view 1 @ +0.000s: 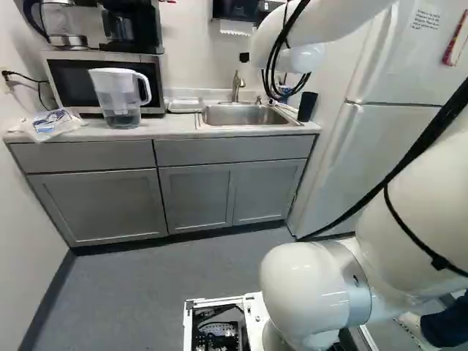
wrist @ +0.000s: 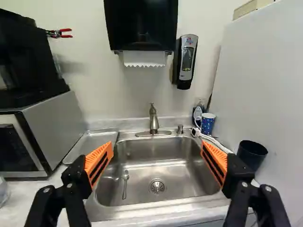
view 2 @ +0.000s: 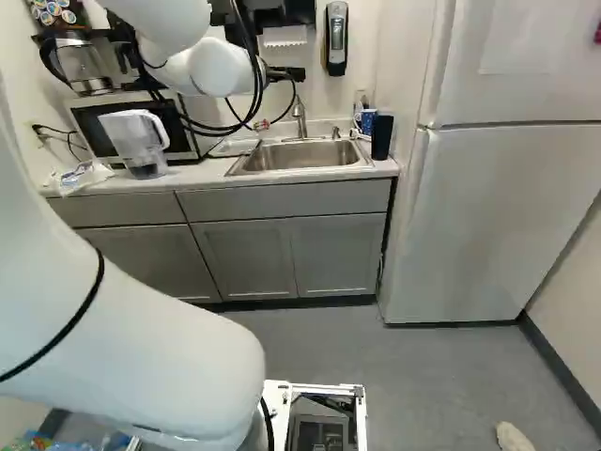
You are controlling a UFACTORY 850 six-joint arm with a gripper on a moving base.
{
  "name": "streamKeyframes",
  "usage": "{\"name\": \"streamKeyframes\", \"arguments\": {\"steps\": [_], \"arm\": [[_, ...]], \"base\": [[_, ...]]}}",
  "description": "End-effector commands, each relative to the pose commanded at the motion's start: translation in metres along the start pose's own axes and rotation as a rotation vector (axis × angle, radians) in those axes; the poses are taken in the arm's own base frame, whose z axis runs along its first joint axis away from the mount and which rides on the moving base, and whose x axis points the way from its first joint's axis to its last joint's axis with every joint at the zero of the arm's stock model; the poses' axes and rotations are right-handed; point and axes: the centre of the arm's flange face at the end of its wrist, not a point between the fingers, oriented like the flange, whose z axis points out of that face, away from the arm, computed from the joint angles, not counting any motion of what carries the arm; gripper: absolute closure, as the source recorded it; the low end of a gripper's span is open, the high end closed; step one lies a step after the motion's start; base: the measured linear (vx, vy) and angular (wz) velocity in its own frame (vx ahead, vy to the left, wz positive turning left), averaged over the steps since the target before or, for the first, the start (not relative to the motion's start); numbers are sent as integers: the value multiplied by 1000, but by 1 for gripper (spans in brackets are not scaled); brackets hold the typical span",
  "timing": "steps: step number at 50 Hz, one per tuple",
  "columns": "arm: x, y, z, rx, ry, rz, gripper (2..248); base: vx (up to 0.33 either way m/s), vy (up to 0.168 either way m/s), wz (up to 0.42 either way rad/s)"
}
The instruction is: Rinse the cup and place it in the tray
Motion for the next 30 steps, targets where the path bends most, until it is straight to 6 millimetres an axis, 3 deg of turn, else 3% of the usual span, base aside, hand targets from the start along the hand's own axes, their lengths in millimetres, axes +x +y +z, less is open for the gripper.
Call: {"name": "streamKeyframes", "arguments": {"steps": [30], "arm": [[0, 0, 0, 0, 0, 0, 3]], "base": [[145, -25, -152]]}}
